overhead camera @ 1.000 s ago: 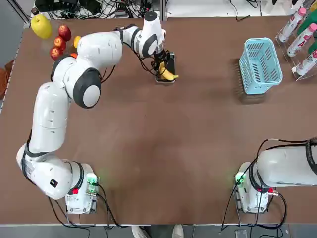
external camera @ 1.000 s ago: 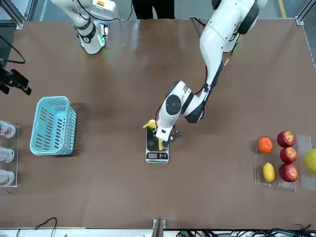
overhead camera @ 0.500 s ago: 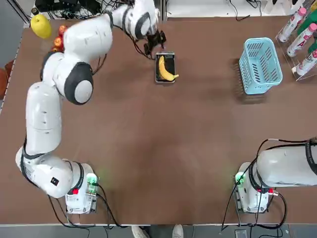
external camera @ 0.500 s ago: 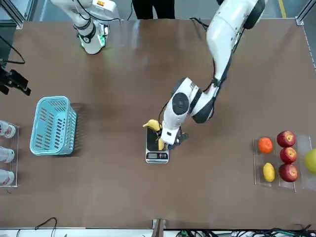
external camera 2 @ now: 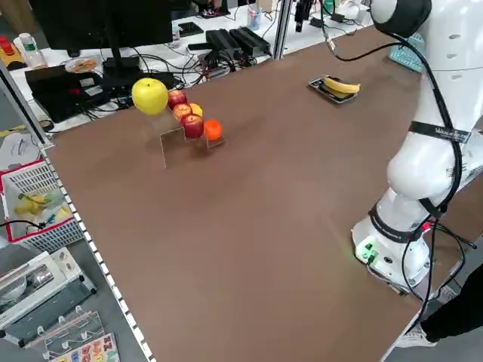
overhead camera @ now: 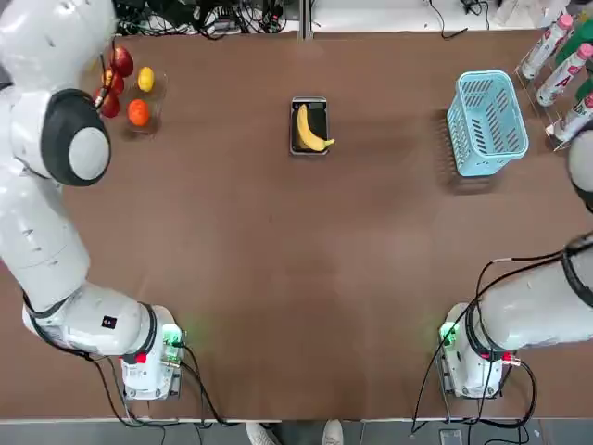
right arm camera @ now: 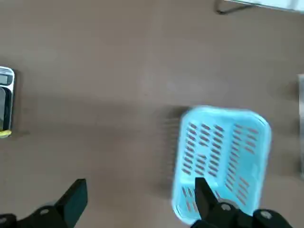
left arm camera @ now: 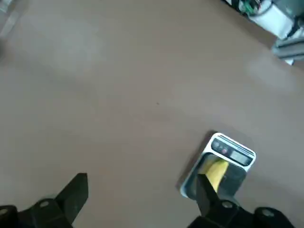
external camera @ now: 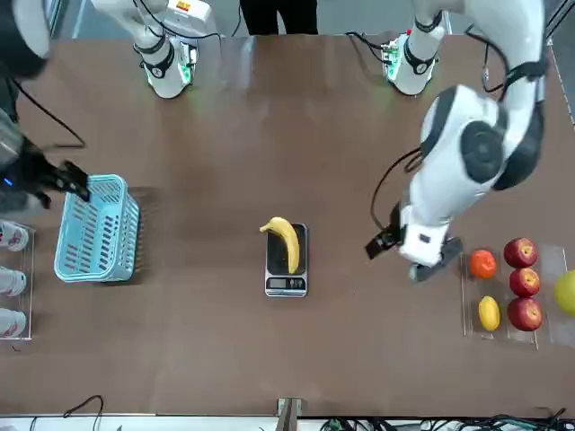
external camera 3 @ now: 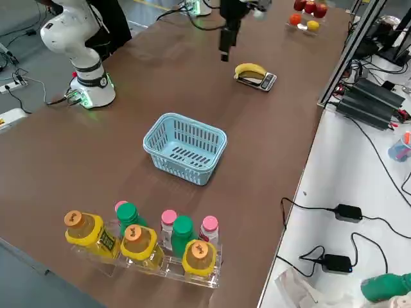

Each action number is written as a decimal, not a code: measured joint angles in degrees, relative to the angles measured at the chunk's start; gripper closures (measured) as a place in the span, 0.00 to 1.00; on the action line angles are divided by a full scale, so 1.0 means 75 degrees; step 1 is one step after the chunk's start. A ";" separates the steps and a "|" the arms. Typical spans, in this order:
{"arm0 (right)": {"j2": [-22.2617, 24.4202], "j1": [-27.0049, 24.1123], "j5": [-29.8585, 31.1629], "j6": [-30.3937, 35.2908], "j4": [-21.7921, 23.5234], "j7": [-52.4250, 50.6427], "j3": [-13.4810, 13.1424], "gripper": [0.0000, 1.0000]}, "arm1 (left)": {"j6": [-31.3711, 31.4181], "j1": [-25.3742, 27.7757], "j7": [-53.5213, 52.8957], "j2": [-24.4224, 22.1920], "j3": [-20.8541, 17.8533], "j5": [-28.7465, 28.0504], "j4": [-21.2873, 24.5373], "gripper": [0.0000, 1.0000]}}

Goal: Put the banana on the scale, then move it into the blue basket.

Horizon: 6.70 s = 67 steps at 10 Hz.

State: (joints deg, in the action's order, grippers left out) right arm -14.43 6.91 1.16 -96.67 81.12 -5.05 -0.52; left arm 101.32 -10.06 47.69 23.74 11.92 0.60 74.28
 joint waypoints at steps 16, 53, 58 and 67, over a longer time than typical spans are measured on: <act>-0.5537 0.6052 -0.0973 -0.4942 -0.1877 0.0930 -0.1755 0.00 | -0.2640 0.1635 -0.6358 -0.2670 -0.0798 -0.0021 0.0453 0.00; 0.0234 -0.0987 -0.1050 -0.3760 0.4545 -0.2944 -0.1613 0.20 | -0.2607 0.1722 -0.6063 -0.2557 -0.0758 0.0077 0.0414 0.00; 0.0646 -0.0501 -0.0673 -0.1918 0.2961 -0.0884 -0.1517 0.00 | -0.2607 0.1723 -0.6057 -0.2557 -0.0762 0.0077 0.0414 0.00; 0.1693 0.0071 -0.0030 0.1517 0.0496 0.0410 -0.1613 0.00 | -0.2607 0.1732 -0.6061 -0.2557 -0.0781 0.0077 0.0415 0.00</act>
State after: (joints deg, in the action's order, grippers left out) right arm -1.73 7.44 0.94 -85.30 84.84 -1.98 -12.62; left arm 81.77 2.93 2.24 4.56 6.06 1.18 77.39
